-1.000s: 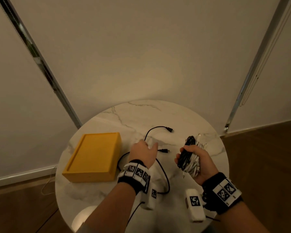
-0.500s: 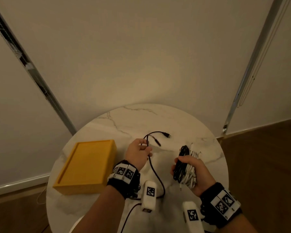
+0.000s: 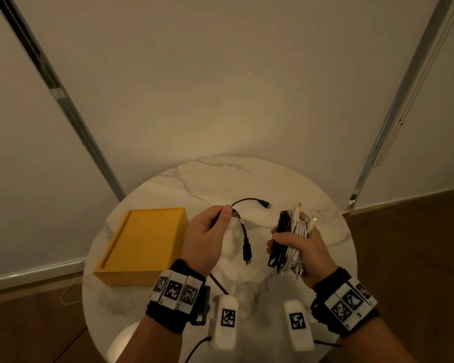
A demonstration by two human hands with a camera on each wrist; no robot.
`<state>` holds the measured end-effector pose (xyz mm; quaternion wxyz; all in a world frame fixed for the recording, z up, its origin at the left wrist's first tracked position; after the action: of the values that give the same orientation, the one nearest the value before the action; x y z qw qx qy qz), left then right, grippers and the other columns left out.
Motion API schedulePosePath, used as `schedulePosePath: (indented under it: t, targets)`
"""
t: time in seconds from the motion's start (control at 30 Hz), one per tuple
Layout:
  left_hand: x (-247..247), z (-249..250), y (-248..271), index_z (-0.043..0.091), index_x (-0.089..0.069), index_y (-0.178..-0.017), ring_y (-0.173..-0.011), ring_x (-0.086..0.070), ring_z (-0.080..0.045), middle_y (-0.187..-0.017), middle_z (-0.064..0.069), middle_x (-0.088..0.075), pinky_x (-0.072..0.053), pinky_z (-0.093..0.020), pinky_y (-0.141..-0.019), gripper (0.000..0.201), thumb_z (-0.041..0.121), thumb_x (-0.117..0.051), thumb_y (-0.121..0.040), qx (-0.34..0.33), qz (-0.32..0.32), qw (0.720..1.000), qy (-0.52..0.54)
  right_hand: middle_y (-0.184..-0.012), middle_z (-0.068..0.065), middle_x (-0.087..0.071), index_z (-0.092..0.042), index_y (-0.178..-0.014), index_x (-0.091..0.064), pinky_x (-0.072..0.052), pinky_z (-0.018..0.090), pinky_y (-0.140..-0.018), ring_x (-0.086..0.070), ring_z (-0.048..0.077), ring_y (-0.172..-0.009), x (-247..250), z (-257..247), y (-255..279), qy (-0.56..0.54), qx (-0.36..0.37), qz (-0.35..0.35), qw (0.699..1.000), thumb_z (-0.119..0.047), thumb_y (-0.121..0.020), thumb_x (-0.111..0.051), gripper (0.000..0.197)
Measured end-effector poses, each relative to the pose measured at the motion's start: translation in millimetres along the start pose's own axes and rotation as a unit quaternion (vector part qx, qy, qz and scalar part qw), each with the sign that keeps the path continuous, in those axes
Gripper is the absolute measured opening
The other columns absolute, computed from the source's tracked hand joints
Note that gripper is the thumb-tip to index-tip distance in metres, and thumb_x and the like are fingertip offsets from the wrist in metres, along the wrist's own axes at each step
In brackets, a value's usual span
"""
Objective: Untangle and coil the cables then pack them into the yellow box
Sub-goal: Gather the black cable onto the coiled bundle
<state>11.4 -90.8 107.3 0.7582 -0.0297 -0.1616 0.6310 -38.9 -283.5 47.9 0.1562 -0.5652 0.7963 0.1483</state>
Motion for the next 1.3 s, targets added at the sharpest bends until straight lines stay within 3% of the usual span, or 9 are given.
schedulePosePath:
  t: [0.07, 0.13, 0.3, 0.5, 0.7, 0.9, 1.03, 1.2, 1.3]
  targets:
    - [4.3, 10.2, 4.7, 0.003, -0.072, -0.095, -0.053, -0.053, 0.006, -0.053, 0.019, -0.059, -0.037, -0.005, -0.053, 0.026, 0.014, -0.049, -0.103, 0.009, -0.02, 0.999, 0.039, -0.08, 0.017, -0.067, 0.005, -0.108, -0.054, -0.055, 0.063, -0.08, -0.066, 0.041, -0.073, -1.9, -3.0, 2.9, 0.011, 0.005, -0.007, 1.0, -0.003, -0.059, -0.078, 0.054]
    - [7.8, 16.8, 8.3, 0.004, -0.073, -0.091, -0.043, -0.036, -0.001, -0.044, 0.016, -0.043, -0.03, -0.01, -0.046, 0.028, 0.018, -0.05, -0.102, 0.024, -0.037, 0.997, 0.062, -0.08, 0.018, -0.066, 0.002, -0.104, -0.056, -0.055, 0.062, -0.078, -0.066, 0.041, -0.072, -7.3, -5.4, 7.6, 0.018, 0.007, -0.024, 1.0, -0.01, -0.053, -0.083, 0.059]
    - [4.4, 20.0, 16.2, 0.002, -0.073, -0.093, -0.044, -0.026, -0.003, -0.046, 0.015, -0.037, -0.025, -0.013, -0.043, 0.031, 0.023, -0.051, -0.102, 0.061, -0.072, 0.992, 0.081, -0.083, 0.018, -0.067, 0.007, -0.116, -0.052, -0.06, 0.048, -0.069, -0.067, 0.037, -0.071, -26.6, -7.9, 18.8, 0.016, -0.01, -0.086, 0.996, -0.019, -0.052, -0.085, 0.076]
    - [-2.7, 24.5, 24.8, 0.011, -0.07, -0.085, -0.045, -0.023, -0.006, -0.052, 0.004, -0.028, -0.021, -0.016, -0.04, 0.029, 0.024, -0.051, -0.102, 0.121, -0.095, 0.973, 0.17, -0.094, 0.021, -0.065, 0.004, -0.123, -0.058, -0.058, 0.049, -0.069, -0.067, 0.037, -0.077, -43.0, -3.7, 30.2, -0.062, -0.059, -0.145, 0.986, -0.036, -0.049, -0.1, 0.094]
    - [3.8, 26.9, 25.4, 0.012, -0.068, -0.087, -0.046, -0.022, -0.008, -0.056, 0.002, -0.025, -0.022, -0.018, -0.042, 0.03, 0.028, -0.048, -0.103, 0.12, -0.102, 0.972, 0.177, -0.094, 0.02, -0.067, -0.002, -0.118, -0.063, -0.06, 0.048, -0.065, -0.069, 0.035, -0.073, -52.9, -1.7, 37.2, -0.142, -0.105, -0.18, 0.968, -0.041, -0.046, -0.101, 0.09]
    - [5.3, 35.1, 30.7, 0.004, -0.06, -0.092, -0.041, -0.035, -0.003, -0.047, 0.013, -0.043, -0.031, -0.015, -0.042, 0.029, 0.024, -0.044, -0.105, 0.093, -0.132, 0.973, 0.167, -0.094, 0.022, -0.068, -0.001, -0.118, -0.06, -0.059, 0.047, -0.065, -0.069, 0.034, -0.072, -60.7, 5.4, 41.3, -0.138, -0.118, -0.203, 0.962, -0.046, -0.05, -0.1, 0.09]
    - [5.3, 36.0, 31.6, -0.005, -0.06, -0.094, -0.043, -0.043, 0.0, -0.053, 0.016, -0.054, -0.034, -0.011, -0.044, 0.031, 0.018, -0.043, -0.105, 0.023, -0.121, 0.987, 0.099, -0.095, 0.021, -0.065, 0.0, -0.111, -0.065, -0.059, 0.049, -0.066, -0.069, 0.035, -0.073, -58.9, 4.4, 39.3, -0.121, -0.112, -0.205, 0.965, -0.032, -0.042, -0.103, 0.085]
    - [2.7, 20.0, 28.6, 0.009, -0.053, -0.101, -0.05, -0.05, -0.002, -0.062, 0.006, -0.055, -0.041, -0.018, -0.05, 0.017, 0.026, -0.055, -0.1, 0.019, -0.076, 0.995, 0.059, -0.092, 0.022, -0.063, 0.004, -0.101, -0.07, -0.058, 0.047, -0.064, -0.067, 0.035, -0.07, -58.3, 4.9, 36.7, -0.115, -0.104, -0.171, 0.973, -0.013, -0.046, -0.09, 0.061]
    - [3.3, 13.4, 26.1, 0.026, -0.062, -0.101, -0.071, -0.06, -0.004, -0.08, 0.006, -0.065, -0.05, -0.023, -0.063, 0.004, 0.028, -0.06, -0.099, -0.023, -0.046, 0.999, -0.005, -0.088, 0.02, -0.064, 0.007, -0.102, -0.066, -0.059, 0.045, -0.063, -0.068, 0.034, -0.07, -56.1, 5.9, 34.0, -0.122, -0.106, -0.144, 0.976, -0.018, -0.038, -0.095, 0.075]
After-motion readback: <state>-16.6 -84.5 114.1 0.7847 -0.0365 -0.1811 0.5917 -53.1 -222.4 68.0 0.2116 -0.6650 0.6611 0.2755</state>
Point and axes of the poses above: each hand's wrist, its own y-axis away from the middle knuckle, its own x-axis out of the back of the hand, z = x × y, the point moved 1 cm from there along -y, towards the middle knuckle
